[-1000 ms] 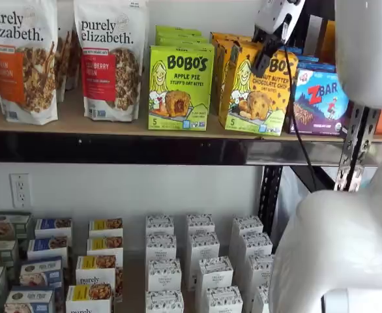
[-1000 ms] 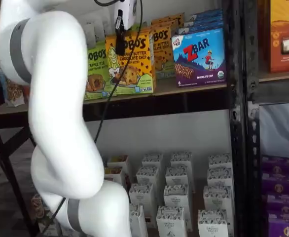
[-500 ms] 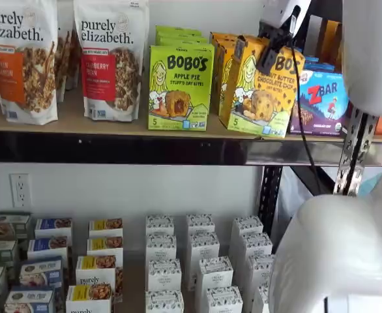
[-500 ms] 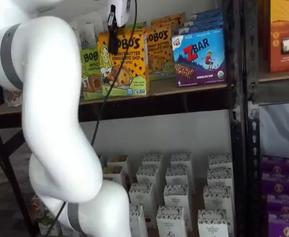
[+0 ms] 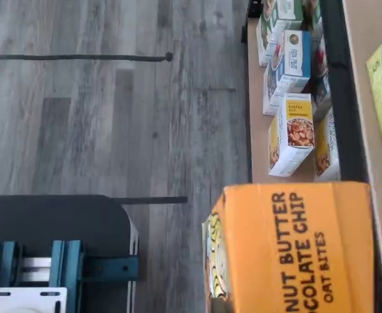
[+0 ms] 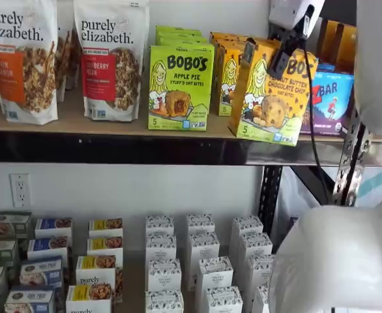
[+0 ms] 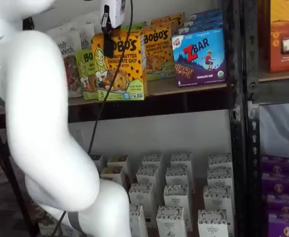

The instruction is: Pick up the orange box on the top shelf, the fifth box from the left

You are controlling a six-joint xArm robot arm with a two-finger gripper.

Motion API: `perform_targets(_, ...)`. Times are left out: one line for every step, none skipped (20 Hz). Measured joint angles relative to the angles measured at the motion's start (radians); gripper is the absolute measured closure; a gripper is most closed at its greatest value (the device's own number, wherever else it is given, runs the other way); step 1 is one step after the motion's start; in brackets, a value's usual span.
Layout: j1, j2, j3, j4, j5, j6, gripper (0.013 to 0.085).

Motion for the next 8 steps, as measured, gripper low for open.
perform_targets(-0.006,-0.015,0.011,0.003,0.009,-0.003,0.0610)
perform_targets(-0.012,-0.034,0.023,0.004,0.016,-0.006,0.0610)
perform_targets(-0.018,-0.047,0.032,0.006,0.025,-0.009,0.0610)
perform_targets(-0.026,-0.059,0.042,0.010,0.033,-0.013,0.0610)
perform_targets(-0.035,-0.075,0.053,0.014,0.039,-0.019,0.0610)
perform_targets(-0.044,-0.088,0.064,0.017,0.043,-0.025,0.0610)
perform_targets(-0.053,-0.100,0.073,0.019,0.050,-0.031,0.0610)
perform_targets(-0.061,-0.108,0.078,0.021,0.058,-0.037,0.0610)
